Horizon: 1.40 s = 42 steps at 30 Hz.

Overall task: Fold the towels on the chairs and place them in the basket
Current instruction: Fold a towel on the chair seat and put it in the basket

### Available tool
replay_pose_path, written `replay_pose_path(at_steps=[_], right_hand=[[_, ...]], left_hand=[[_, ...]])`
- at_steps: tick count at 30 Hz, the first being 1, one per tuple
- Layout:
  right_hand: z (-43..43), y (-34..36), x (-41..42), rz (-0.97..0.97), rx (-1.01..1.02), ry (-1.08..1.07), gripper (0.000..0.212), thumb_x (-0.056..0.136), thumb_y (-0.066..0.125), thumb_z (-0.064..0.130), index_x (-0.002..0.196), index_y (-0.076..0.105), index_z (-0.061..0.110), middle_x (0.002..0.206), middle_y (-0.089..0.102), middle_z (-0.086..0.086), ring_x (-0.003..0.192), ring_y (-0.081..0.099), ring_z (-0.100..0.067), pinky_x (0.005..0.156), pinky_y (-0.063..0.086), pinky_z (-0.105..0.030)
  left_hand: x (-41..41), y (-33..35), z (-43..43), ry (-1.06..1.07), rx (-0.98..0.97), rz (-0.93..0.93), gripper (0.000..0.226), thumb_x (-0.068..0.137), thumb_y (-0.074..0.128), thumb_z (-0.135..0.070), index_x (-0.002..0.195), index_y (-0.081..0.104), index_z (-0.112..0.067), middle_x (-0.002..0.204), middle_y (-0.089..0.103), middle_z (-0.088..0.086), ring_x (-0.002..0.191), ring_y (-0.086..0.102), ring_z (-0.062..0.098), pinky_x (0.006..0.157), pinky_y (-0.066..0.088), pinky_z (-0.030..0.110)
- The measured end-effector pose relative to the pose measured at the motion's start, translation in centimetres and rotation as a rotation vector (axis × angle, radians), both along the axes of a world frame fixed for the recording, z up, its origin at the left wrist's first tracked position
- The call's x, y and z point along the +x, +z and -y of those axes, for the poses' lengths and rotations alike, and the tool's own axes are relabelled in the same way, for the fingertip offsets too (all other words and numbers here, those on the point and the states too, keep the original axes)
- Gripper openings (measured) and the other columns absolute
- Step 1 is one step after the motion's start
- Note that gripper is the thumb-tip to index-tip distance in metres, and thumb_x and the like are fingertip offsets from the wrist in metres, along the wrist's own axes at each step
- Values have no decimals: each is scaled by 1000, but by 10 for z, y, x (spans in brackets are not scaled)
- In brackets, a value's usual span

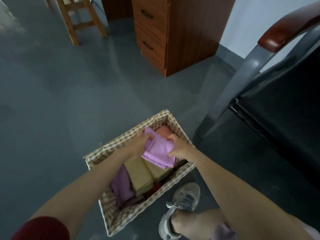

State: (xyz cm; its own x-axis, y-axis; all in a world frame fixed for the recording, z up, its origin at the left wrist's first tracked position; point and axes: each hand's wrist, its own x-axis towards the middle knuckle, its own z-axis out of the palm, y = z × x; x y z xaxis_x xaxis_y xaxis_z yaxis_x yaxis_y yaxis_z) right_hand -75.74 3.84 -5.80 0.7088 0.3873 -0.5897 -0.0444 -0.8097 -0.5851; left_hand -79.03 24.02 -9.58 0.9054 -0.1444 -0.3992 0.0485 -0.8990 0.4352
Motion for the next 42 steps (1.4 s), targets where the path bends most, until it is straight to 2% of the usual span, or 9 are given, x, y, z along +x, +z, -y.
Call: replay_pose_path(at_steps=[4, 8, 11, 17, 25, 29, 33, 38, 42], right_hand=[[-11, -22, -13, -59, -45, 26, 78, 85, 63, 12, 149, 19, 20, 134, 48, -12, 114, 55, -28, 75, 47, -28], [-34, -34, -26, -48, -93, 259, 87, 84, 65, 15, 150, 8, 23, 97, 61, -11, 77, 60, -23, 62, 47, -31], [-55, -41, -38, -31, -71, 382, 84, 83, 64, 14, 146, 10, 25, 76, 54, -9, 65, 54, -22, 55, 41, -32], [-84, -72, -69, 20, -106, 481, 76, 88, 57, 18, 148, 12, 21, 119, 53, -22, 103, 57, -37, 72, 38, -33], [-77, -77, -78, 242, -272, 537, 67, 90, 59, 32, 144, 22, 17, 127, 45, -16, 114, 48, -33, 84, 43, -37], [-83, -74, -81, 557, -354, 702, 41, 92, 54, 26, 129, 44, 11, 133, 37, -13, 119, 38, -28, 91, 38, -35], [-75, -83, -84, 546, -391, 854, 36, 96, 43, 18, 131, 49, 11, 137, 42, -11, 129, 33, -28, 103, 29, -40], [-67, -78, -84, 380, -515, 876, 42, 95, 44, 22, 137, 46, 16, 145, 37, -7, 137, 24, -25, 111, 19, -47], [-51, -38, -72, 397, -468, 796, 40, 96, 44, 19, 136, 45, 15, 140, 42, -11, 134, 30, -29, 111, 21, -48]], left_hand=[[0, -14, 6, -98, 186, 15, 67, 82, 54, 2, 140, 33, -24, 150, 9, 14, 123, 41, 35, 88, 42, 36], [-21, -24, -20, -167, 214, 13, 60, 85, 56, -3, 138, 35, -22, 143, 17, 13, 115, 45, 34, 79, 41, 32], [-43, -26, -40, -132, 232, -4, 48, 92, 50, -13, 137, 37, -21, 134, 25, 12, 117, 41, 34, 90, 44, 41], [-66, -39, -53, -95, 338, -61, 45, 92, 49, -13, 135, 37, -20, 146, 17, 14, 128, 35, 35, 100, 40, 44], [-64, -59, -29, 64, 229, 126, 50, 101, 38, -37, 148, 26, -24, 156, 22, 1, 140, 24, 23, 112, 22, 34], [-69, -79, -28, 182, 348, 274, 51, 82, 72, -24, 127, 50, -17, 130, 47, 11, 109, 44, 29, 86, 52, 37], [-75, -84, -17, 200, 278, -68, 52, 102, 34, -30, 150, 22, -15, 150, 24, 15, 137, 24, 30, 110, 25, 35], [-73, -64, -15, 165, 145, -399, 93, 91, 58, -33, 151, -10, -11, 158, -12, 15, 147, -5, 27, 117, 11, 34], [-59, -22, 16, 37, 328, -385, 67, 91, 57, -31, 147, 27, -8, 149, 32, 15, 134, 37, 29, 103, 38, 37]])
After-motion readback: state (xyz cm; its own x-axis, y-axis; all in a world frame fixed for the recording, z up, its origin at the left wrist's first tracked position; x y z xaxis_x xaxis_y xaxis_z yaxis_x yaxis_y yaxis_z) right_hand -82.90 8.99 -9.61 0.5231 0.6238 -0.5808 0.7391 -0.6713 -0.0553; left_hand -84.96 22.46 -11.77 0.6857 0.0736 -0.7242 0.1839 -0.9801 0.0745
